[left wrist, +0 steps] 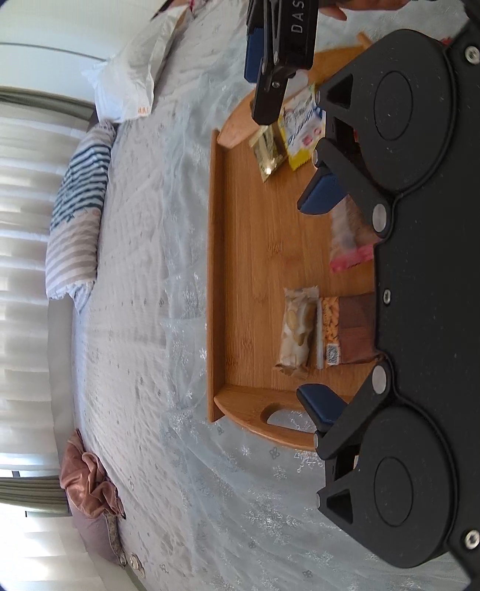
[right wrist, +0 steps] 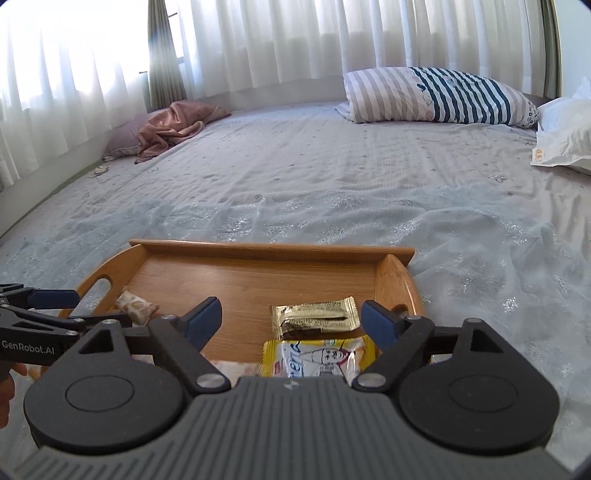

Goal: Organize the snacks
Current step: 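Move both tools back over the remaining red snack packets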

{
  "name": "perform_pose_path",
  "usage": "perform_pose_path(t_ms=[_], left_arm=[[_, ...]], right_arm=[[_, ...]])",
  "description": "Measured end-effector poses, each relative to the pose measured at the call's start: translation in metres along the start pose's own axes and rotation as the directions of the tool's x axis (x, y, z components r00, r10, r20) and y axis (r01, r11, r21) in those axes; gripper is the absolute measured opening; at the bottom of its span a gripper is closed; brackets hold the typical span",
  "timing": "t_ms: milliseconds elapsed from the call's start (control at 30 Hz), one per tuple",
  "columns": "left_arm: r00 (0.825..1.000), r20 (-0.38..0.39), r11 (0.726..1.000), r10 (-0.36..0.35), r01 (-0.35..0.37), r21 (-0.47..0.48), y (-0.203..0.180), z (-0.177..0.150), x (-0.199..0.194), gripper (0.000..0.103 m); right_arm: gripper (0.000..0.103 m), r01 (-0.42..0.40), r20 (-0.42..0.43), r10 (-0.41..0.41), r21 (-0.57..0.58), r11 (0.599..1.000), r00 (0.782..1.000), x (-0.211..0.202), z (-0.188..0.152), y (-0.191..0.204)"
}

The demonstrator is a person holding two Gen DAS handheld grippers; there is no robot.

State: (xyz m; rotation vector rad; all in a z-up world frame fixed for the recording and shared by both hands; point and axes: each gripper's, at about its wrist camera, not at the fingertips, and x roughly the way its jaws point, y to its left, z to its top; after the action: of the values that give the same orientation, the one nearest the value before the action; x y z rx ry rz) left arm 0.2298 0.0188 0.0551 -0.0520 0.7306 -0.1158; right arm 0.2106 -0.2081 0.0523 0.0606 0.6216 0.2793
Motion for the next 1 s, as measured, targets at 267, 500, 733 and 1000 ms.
perform_pose_path(t_ms=[267,500,733,1000], left_arm=[[0.998,0.029,0.998,-0.06,0.06,0.028,-0.005,-0.025,-0.052,0.1],[0.994,0.041,0.995,-0.101,0.101,-0.003,0.002,-0.061,-0.089,0.101],[0.993,0.067,0.995,-0.097,0.097,0.012,0.003,-0.098,-0.112,0.101],[0.992,0.087,0.996,-0.089,0.089,-0.001,0.004,-0.129,-0.114,0.103]], right_arm=[[0.094,-0.029,0.041,0.029,0.023,0.999,0.999,-0.042,-0.022,0.0],[0.098,-0.041,0.084,0.037,0.042,0.998,0.996,-0.078,-0.054,0.001],[0.101,-0.004,0.114,0.0,0.03,1.0,0.993,-0.1,-0.09,0.008],[0.101,0.047,0.132,-0.052,0.041,0.998,0.99,-0.11,-0.127,0.013]])
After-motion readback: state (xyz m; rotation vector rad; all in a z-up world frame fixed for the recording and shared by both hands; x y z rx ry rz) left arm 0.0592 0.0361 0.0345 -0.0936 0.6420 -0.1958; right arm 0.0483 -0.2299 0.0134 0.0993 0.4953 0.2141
